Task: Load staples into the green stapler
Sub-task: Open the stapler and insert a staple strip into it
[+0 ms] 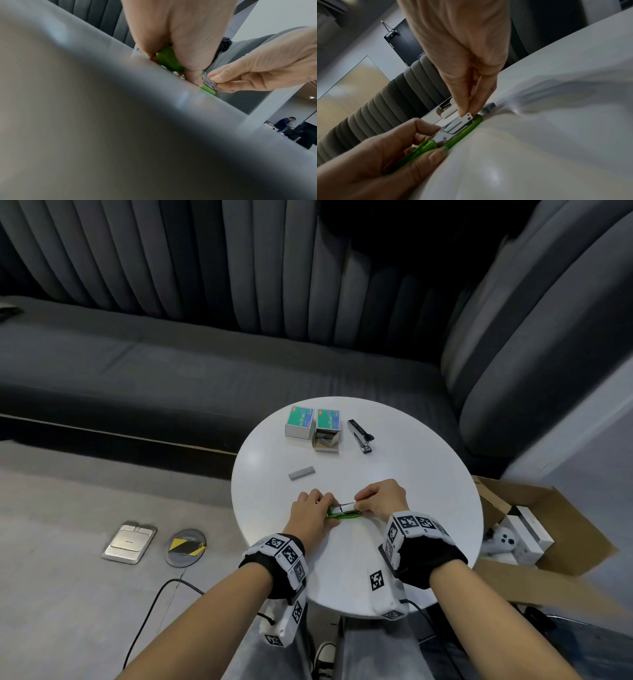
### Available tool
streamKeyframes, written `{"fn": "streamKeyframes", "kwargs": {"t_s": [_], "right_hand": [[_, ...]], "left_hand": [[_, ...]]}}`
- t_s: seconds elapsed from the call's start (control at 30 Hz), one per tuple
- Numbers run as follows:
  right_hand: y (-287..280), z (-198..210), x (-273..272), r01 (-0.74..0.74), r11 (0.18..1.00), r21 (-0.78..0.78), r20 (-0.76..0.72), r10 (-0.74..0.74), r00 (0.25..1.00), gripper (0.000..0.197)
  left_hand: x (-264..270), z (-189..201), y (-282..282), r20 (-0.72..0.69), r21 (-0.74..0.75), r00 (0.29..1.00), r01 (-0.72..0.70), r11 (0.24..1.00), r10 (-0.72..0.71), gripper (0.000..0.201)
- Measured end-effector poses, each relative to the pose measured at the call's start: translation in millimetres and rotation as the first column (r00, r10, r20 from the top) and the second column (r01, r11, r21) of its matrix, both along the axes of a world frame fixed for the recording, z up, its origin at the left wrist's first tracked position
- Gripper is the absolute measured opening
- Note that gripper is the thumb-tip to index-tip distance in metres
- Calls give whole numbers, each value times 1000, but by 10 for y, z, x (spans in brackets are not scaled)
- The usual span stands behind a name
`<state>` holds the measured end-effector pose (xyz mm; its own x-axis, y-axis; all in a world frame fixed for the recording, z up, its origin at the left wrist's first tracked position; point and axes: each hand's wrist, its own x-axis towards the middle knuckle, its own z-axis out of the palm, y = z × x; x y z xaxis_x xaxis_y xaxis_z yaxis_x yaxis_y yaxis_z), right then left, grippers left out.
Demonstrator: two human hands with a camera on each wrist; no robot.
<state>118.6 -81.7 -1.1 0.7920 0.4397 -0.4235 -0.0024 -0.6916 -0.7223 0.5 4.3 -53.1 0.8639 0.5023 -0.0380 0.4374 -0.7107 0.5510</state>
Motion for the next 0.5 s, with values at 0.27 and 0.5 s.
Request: {"fn": "streamKeyframes", "kwargs": {"t_s": [0.27,0.5], "right_hand": [[33,43,1,5,999,-54,12,-5,1000,20],[100,62,0,7,995,-104,23,-5,1000,20]], "left_hand": [[8,-14,16,-18,6,1000,5,1000,-5,32],[18,-19,23,-27,10,1000,5,1000,-5,32]]}}
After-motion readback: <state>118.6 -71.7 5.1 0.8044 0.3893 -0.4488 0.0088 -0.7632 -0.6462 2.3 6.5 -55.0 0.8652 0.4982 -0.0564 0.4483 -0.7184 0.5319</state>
